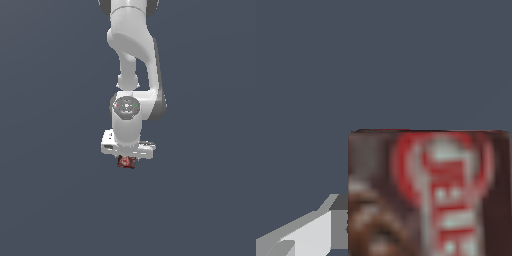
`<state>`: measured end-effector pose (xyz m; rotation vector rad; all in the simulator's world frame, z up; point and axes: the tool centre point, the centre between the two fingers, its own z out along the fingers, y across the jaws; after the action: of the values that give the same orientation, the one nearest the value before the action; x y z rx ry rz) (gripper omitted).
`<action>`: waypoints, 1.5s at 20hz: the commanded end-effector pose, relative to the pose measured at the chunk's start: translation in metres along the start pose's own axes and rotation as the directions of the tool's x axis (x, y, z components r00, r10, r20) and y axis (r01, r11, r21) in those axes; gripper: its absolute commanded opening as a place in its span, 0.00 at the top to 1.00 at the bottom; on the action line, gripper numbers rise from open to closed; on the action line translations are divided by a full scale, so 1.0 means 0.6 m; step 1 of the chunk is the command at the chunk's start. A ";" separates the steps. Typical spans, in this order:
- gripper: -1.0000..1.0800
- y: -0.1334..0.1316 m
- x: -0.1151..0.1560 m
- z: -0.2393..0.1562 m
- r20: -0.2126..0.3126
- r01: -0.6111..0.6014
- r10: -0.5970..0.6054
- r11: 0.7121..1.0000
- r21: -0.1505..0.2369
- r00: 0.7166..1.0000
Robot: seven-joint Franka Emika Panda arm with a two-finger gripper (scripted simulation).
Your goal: Pick up the object and move it to a goal position.
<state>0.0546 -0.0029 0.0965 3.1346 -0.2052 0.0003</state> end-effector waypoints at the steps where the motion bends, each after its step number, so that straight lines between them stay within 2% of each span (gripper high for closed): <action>1: 1.00 -0.027 0.004 -0.041 -0.001 0.000 0.000 1.000 0.000 1.000; 17: 1.00 -0.192 0.035 -0.291 0.000 0.000 0.000 1.000 -0.001 1.000; 23: 1.00 -0.234 0.046 -0.353 0.000 0.000 0.000 1.000 0.000 1.000; 30: 1.00 -0.261 0.054 -0.393 0.000 0.000 0.000 1.000 0.000 1.000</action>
<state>0.1058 0.1458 0.3281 3.1351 -0.2047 0.0013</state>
